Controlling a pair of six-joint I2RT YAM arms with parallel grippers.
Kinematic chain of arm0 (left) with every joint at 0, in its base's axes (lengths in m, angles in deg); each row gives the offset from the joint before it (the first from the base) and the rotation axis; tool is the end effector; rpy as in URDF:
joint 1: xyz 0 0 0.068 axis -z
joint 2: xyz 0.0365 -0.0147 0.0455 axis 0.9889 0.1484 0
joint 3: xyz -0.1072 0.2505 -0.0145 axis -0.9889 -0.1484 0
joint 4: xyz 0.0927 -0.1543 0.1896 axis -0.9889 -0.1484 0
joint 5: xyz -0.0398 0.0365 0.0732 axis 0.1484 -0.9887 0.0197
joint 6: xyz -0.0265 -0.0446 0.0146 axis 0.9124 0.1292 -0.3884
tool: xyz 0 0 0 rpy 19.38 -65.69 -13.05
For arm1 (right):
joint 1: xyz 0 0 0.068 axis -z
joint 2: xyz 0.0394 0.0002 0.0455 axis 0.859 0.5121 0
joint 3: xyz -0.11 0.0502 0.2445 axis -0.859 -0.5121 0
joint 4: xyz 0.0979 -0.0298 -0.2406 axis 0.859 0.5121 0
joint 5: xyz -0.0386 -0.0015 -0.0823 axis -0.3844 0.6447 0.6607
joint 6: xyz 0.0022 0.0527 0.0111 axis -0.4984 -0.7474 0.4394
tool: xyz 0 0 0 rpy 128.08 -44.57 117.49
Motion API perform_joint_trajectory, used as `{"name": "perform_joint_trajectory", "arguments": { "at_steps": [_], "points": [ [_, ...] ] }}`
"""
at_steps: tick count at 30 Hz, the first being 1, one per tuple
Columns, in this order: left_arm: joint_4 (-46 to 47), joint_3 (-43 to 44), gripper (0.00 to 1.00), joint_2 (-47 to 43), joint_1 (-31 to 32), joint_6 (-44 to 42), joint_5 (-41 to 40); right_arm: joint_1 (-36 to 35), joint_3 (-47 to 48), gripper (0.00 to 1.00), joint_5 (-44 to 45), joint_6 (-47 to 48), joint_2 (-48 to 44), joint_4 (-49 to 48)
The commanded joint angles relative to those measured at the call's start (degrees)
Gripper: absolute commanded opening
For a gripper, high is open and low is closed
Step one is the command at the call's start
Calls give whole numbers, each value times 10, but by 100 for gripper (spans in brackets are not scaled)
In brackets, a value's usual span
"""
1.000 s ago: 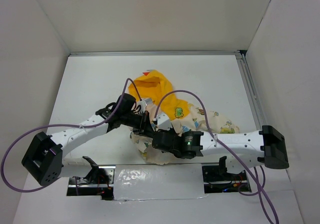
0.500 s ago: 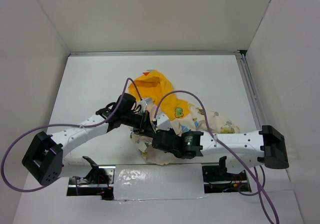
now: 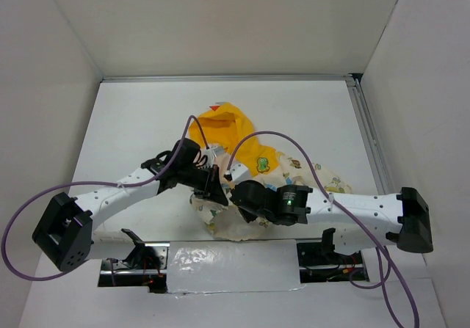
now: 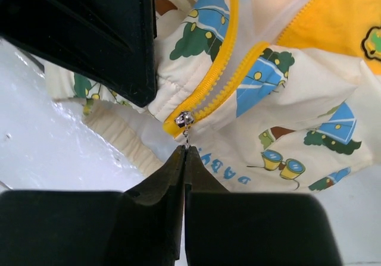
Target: Zip up the jacket
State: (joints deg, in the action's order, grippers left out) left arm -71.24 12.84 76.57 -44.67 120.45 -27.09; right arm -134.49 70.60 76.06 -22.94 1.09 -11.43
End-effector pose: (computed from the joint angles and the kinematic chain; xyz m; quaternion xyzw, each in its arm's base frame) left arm 0.1955 -0.1750 0.2312 0.1085 0.8680 -0.4758 0.0922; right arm 0.0751 0.2340 0.2641 -0.3195 0.8692 0.1468 0.3478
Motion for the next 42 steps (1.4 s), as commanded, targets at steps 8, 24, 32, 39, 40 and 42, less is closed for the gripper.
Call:
{"name": "perform_joint_trajectory", "arguments": {
  "at_steps": [8, 24, 32, 39, 40, 42],
  "points": [
    [-30, 17, 0, -3, 39, -59, -33, 54, 32, 0, -63, 26, -15, -24],
    [-28, -5, 0, -17, 107, -91, -12, 133, 38, 0, 3, -18, 2, -36],
    [-102, 80, 20, 4, 108, -60, -166, 131, 48, 0, -243, 65, 9, -18],
    [-103, 132, 53, -28, 109, -105, -219, 150, 53, 0, -316, 87, 5, 10],
    [-115, 135, 58, -31, 109, -113, -225, 156, 52, 0, -330, 88, -1, 7],
    [-127, 140, 87, -47, 112, -122, -245, 177, 51, 0, -375, 90, -3, 3]
  ]
}}
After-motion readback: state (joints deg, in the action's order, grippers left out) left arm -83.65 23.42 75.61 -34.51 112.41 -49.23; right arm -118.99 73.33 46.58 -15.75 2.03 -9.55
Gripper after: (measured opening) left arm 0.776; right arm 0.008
